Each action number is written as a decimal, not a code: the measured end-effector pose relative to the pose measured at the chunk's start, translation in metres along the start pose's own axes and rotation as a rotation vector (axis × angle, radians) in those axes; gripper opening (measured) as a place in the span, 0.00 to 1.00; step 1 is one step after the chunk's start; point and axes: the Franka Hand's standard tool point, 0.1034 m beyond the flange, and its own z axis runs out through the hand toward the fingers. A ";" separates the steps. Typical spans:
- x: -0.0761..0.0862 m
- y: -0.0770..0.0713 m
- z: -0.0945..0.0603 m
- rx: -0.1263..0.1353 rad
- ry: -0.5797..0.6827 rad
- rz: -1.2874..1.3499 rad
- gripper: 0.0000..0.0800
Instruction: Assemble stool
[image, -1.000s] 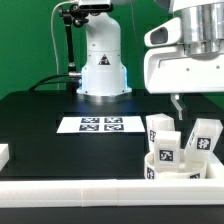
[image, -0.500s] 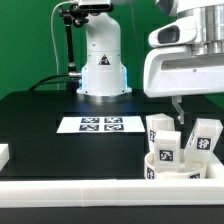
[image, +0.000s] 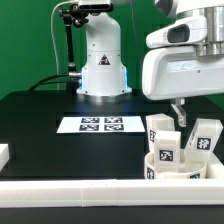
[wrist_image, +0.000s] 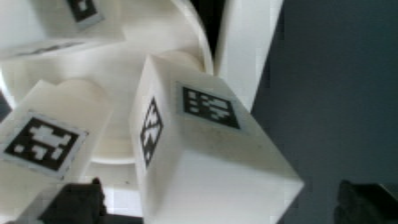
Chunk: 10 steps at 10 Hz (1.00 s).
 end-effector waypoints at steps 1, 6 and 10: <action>0.000 0.000 0.000 -0.011 -0.003 -0.113 0.81; -0.001 0.001 0.002 -0.052 -0.027 -0.568 0.81; -0.002 0.008 0.010 -0.095 -0.098 -0.969 0.81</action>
Offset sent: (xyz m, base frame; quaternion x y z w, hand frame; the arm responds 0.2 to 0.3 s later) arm -0.0043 0.0140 -0.0003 -0.0089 -0.0005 -0.2835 0.9589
